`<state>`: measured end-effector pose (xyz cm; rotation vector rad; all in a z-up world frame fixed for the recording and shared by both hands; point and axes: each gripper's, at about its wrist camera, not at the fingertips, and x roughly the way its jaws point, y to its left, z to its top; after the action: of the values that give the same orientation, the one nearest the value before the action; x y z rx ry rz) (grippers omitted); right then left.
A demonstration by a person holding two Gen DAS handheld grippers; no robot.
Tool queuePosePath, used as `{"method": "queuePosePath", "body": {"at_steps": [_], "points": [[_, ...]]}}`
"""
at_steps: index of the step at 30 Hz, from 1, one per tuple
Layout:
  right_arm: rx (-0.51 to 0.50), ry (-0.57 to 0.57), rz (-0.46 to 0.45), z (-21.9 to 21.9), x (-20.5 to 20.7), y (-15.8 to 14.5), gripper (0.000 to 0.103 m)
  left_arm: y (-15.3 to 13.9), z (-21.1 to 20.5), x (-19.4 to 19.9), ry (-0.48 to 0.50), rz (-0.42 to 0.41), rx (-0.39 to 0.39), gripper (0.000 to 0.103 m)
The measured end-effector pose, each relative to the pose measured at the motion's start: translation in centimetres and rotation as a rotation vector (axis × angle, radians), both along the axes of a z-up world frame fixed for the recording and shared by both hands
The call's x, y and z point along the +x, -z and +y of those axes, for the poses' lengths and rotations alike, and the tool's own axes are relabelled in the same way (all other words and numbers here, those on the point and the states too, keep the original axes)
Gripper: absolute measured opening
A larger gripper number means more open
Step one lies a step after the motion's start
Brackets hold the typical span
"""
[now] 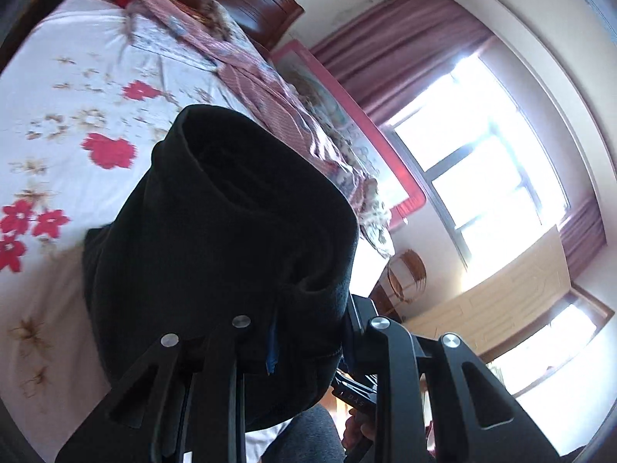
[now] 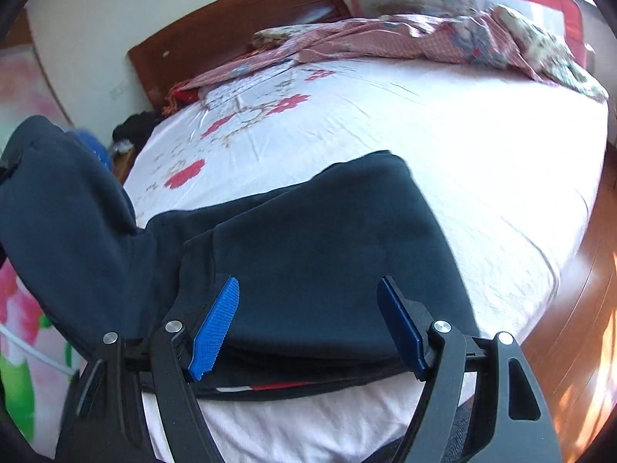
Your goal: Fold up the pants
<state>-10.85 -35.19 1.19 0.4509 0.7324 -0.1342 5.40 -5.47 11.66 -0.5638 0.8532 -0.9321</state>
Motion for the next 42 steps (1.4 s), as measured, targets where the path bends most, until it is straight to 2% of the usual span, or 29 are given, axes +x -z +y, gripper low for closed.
{"method": "queuePosePath", "body": {"at_steps": [5,8,10,12,13,14,15,17,19,20,22,24,27,29,32,34,36,38,42], "points": [[0.122,0.142,-0.031,-5.1,-3.7,1.4,0.073,1.7,-11.8,0.5,0.184,0.008,0.043,0.023],[0.172,0.213,-0.028,-7.2,-5.7,2.6,0.073,4.4,-18.4,0.1,0.246,-0.036,0.155,0.025],[0.213,0.254,-0.028,-8.5,-7.0,3.4,0.073,7.3,-21.8,-0.1,0.285,-0.025,0.262,0.030],[0.266,0.286,-0.034,-9.6,-7.8,4.1,0.073,9.8,-24.3,-1.8,0.335,-0.004,0.360,0.043],[0.302,0.296,-0.042,-9.9,-8.1,4.4,0.073,10.6,-24.7,-3.3,0.348,-0.001,0.381,0.049],[0.341,0.305,-0.046,-10.2,-8.2,4.8,0.073,10.5,-24.8,-4.1,0.362,-0.011,0.380,0.062],[0.377,0.310,-0.051,-10.4,-8.5,5.1,0.073,9.8,-24.7,-4.9,0.385,-0.031,0.377,0.078],[0.474,0.301,-0.089,-10.5,-8.6,5.5,0.073,7.7,-23.4,-6.8,0.403,-0.075,0.382,0.089],[0.564,0.273,-0.123,-10.3,-8.2,5.5,0.073,5.5,-20.7,-8.8,0.447,-0.109,0.375,0.089],[0.600,0.260,-0.131,-10.0,-7.8,5.5,0.073,4.5,-18.8,-9.2,0.450,-0.128,0.382,0.094],[0.639,0.243,-0.133,-9.2,-7.0,5.2,0.073,3.6,-14.5,-9.1,0.403,-0.147,0.395,0.096],[0.609,0.228,-0.120,-8.0,-6.1,4.3,0.074,4.1,-9.4,-8.0,0.320,-0.097,0.407,0.096],[0.452,0.227,-0.074,-5.7,-4.8,1.9,0.074,6.1,-1.1,-7.2,0.163,0.039,0.418,0.096],[0.294,0.242,-0.070,-3.8,-4.1,-0.6,0.074,9.0,1.7,-6.1,0.076,0.096,0.418,0.096],[0.154,0.160,-0.059,-0.9,-2.5,-2.8,0.073,11.0,4.8,-7.7,0.000,0.156,0.390,0.096],[0.173,0.114,-0.037,-0.1,-1.8,-2.3,0.073,12.4,5.1,-8.3,-0.006,0.190,0.367,0.096],[0.188,0.133,0.007,0.1,-1.6,-1.2,0.068,12.9,5.4,-8.7,0.003,0.226,0.354,0.096],[0.229,0.169,0.026,-0.5,-1.3,0.2,0.064,12.6,5.2,-8.8,-0.006,0.223,0.330,0.096],[0.241,0.236,0.100,-1.4,-0.7,2.2,0.055,11.6,5.8,-9.2,-0.017,0.194,0.293,0.097]]}}
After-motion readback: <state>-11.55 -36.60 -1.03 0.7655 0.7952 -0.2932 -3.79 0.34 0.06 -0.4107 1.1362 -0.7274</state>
